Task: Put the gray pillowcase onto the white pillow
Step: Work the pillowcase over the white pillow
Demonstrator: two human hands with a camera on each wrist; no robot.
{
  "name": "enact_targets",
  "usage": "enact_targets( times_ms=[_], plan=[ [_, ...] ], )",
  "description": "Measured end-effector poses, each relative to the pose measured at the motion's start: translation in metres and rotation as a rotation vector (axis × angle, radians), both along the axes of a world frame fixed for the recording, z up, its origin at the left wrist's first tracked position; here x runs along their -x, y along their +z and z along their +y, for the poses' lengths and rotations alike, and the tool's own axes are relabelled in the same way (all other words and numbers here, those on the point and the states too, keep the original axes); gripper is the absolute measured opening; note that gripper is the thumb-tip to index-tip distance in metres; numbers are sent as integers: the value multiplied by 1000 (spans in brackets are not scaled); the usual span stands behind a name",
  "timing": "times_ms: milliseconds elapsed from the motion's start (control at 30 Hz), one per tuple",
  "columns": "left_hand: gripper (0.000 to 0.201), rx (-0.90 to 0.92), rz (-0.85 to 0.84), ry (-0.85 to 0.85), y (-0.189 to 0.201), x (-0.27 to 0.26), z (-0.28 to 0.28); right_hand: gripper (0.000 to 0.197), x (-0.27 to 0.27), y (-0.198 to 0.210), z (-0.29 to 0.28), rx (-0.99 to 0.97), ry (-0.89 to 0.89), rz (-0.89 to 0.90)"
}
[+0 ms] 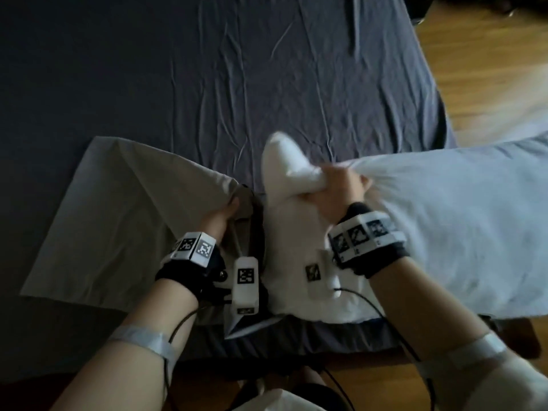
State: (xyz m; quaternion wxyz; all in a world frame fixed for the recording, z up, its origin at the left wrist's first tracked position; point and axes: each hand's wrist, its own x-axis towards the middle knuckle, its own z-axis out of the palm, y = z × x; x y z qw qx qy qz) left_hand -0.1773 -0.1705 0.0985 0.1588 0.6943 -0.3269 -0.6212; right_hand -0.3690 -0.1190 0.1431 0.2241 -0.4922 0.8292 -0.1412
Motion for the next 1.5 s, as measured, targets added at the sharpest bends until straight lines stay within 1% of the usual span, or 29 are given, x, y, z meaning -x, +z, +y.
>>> enact_targets(
  times_ms=[33,67,100,133,167,233,333,400,467,500,567,600,633,667,700,767,833,867,933,1000,1067,1133,1167,1267,1300,1333,1400,1433,1500],
  plan=[
    [65,2,60,37,-2,0,-3,42,-12,-9,3,-78,104,-10],
    [52,7,138,77,2,1,-5,46,-21,-20,6,-141,168,-51],
    [39,9,232,117,2,2,-9,48,-28,-28,9,-155,196,-115],
    [32,14,293,138,4,2,-11,48,-32,-34,10,-145,199,-177],
    [28,32,305,143,5,3,-13,45,-33,-39,9,-110,199,-216],
    [17,120,264,116,9,7,-14,39,-31,-41,3,-106,237,-212],
    [15,208,220,86,11,16,-18,34,-25,-49,-16,-202,290,-192],
    [14,265,216,-8,12,24,-21,26,-25,-56,-25,-224,308,-160],
    [8,293,221,-118,11,32,-22,20,-25,-62,-30,-257,340,-157],
    [13,307,207,-144,9,37,-24,18,-25,-64,-30,-275,365,-147],
    [23,319,167,-139,6,42,-30,11,-23,-66,-28,-281,421,-118],
    [19,299,162,-140,2,45,-33,5,-22,-66,-26,-275,433,-124],
    [12,264,158,-150,1,47,-35,9,-21,-67,-24,-269,435,-130],
    [10,234,164,-154,0,49,-36,17,-21,-66,-22,-274,435,-139],
    [10,218,177,-169,-2,51,-35,19,-20,-67,-23,-265,421,-156],
    [13,234,190,-233,-2,57,-28,6,-14,-70,-30,-270,385,-187],
    [20,268,204,-264,-2,60,-23,30,-7,-77,-41,-313,389,-180],
    [21,289,201,-238,-3,58,-22,37,-4,-80,-45,-311,394,-160],
    [22,359,112,-152,-10,50,-29,53,-2,-83,-49,-261,382,-133],
    [30,433,-23,-87,-16,45,-35,69,-3,-82,-41,-186,337,-159],
    [36,482,-75,-84,-20,47,-38,73,-5,-80,-30,-115,327,-158],
    [35,492,-64,-153,-18,55,-37,71,-5,-77,-19,-115,369,-146],
    [33,475,-46,-203,-16,60,-37,67,-4,-75,-15,-120,402,-147],
    [25,406,52,-288,-9,72,-40,43,-4,-72,-11,-84,480,-192],
    [22,393,57,-294,-9,73,-42,40,-4,-71,-10,-79,493,-207],
    [21,395,48,-286,-8,74,-44,41,-3,-71,-11,-82,502,-224],
    [14,403,24,-204,-7,70,-45,44,1,-73,-13,-106,503,-249],
    [18,413,20,-153,-7,67,-44,42,3,-72,-15,-101,497,-258],
    [36,421,5,-43,-9,59,-43,36,4,-70,-18,-90,516,-257]
  ],
)
